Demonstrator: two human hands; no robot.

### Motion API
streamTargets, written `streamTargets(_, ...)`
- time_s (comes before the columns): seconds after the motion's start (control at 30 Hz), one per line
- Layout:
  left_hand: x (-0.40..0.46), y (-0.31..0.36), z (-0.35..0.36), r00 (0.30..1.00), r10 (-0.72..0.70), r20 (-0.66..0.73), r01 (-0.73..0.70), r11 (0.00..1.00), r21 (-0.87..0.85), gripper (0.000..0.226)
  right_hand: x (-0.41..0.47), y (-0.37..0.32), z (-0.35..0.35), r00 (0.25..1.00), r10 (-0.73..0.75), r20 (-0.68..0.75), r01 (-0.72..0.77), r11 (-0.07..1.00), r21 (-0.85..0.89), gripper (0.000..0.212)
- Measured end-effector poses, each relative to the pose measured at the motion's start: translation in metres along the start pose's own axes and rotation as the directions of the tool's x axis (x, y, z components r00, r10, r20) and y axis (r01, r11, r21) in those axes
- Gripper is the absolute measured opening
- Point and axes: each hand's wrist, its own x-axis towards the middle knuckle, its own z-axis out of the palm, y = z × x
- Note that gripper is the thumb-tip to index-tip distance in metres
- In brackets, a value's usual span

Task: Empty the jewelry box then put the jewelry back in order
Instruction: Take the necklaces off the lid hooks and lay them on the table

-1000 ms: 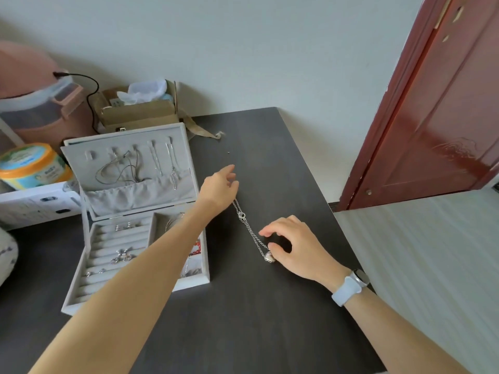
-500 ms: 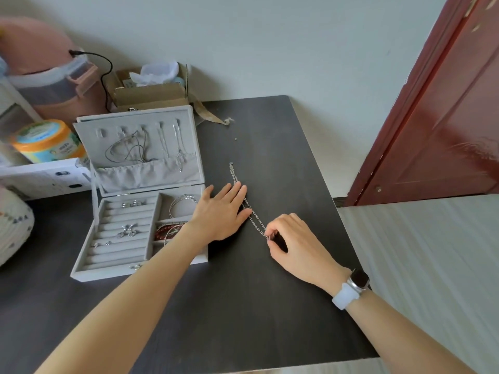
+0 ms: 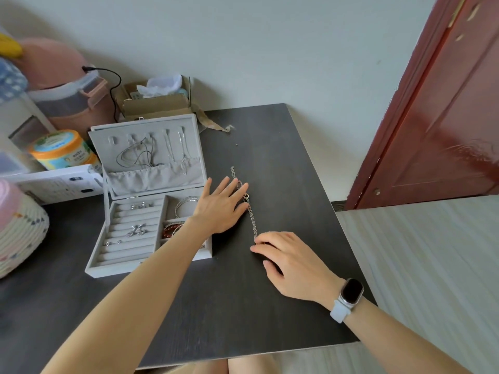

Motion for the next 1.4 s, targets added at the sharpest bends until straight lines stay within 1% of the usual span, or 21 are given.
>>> streamTargets(0.1, -0.014, -0.004, -0.001, 0.995, -0.032, -0.098, 0.015, 0.986, -0.168, 0.048, -0.004, -0.007, -0.003, 0.994, 0.105, -0.022, -0.104, 0.993, 0.05, 0.041)
streamTargets(0.2, -0.033, -0.01, -0.004, 0.968, -0.08, -0.237, 0.01, 0.959, -0.285, 0.044, 0.002, -0.011, -0.001, 0.977, 0.208, -0.043, -0.207, 0.978, 0.034, 0.051)
streamTargets(0.3, -0.052, -0.022, -0.012, 0.923, -0.107, -0.371, -0.017, 0.949, -0.314, 0.044, 0.014, -0.019, 0.005, 0.955, 0.293, -0.04, -0.293, 0.956, 0.011, 0.06)
streamTargets(0.37, -0.062, -0.035, -0.019, 0.897, -0.122, -0.424, -0.01, 0.955, -0.297, 0.04, 0.027, -0.029, 0.008, 0.943, 0.322, -0.081, -0.321, 0.947, 0.026, 0.053)
streamTargets(0.47, -0.075, -0.064, -0.035, 0.886, -0.154, -0.437, 0.039, 0.965, -0.26, 0.034, 0.057, -0.048, 0.006, 0.931, 0.315, -0.183, -0.312, 0.949, 0.045, 0.041)
streamTargets(0.63, -0.093, -0.127, -0.059, 0.841, -0.231, -0.489, 0.142, 0.967, -0.212, 0.036, 0.129, -0.082, -0.002, 0.941, 0.281, -0.189, -0.272, 0.959, 0.073, 0.036)
streamTargets(0.8, -0.091, -0.177, -0.068, 0.807, -0.295, -0.512, 0.218, 0.954, -0.206, 0.044, 0.212, -0.101, -0.005, 0.956, 0.212, -0.204, -0.204, 0.977, 0.058, 0.031)
streamTargets(0.87, -0.083, -0.193, -0.068, 0.791, -0.312, -0.527, 0.244, 0.95, -0.197, 0.046, 0.241, -0.105, -0.004, 0.945, 0.231, -0.231, -0.209, 0.971, 0.118, 0.028)
streamTargets(1.0, -0.061, -0.215, -0.068, 0.782, -0.367, -0.503, 0.297, 0.93, -0.218, 0.054, 0.288, -0.109, 0.005, 0.908, 0.334, -0.253, -0.273, 0.93, 0.247, 0.02)
streamTargets(1.07, -0.051, -0.223, -0.066, 0.78, -0.394, -0.485, 0.313, 0.918, -0.243, 0.054, 0.302, -0.11, 0.011, 0.894, 0.356, -0.273, -0.289, 0.922, 0.258, 0.014)
streamTargets(1.13, -0.044, -0.23, -0.065, 0.779, -0.405, -0.479, 0.302, 0.911, -0.279, 0.053, 0.312, -0.111, 0.016, 0.889, 0.359, -0.283, -0.303, 0.926, 0.223, 0.011)
streamTargets(1.2, -0.039, -0.236, -0.063, 0.778, -0.396, -0.488, 0.253, 0.908, -0.333, 0.049, 0.316, -0.112, 0.021, 0.877, 0.374, -0.302, -0.33, 0.925, 0.188, 0.015)
streamTargets(1.3, -0.036, -0.241, -0.058, 0.777, -0.364, -0.514, 0.103, 0.878, -0.467, 0.041, 0.318, -0.111, 0.029, 0.853, 0.404, -0.331, -0.394, 0.914, 0.102, 0.019)
streamTargets(1.4, -0.035, -0.245, -0.051, 0.748, -0.343, -0.568, -0.008, 0.852, -0.524, 0.038, 0.318, -0.112, 0.034, 0.84, 0.436, -0.322, -0.427, 0.898, 0.102, 0.019)
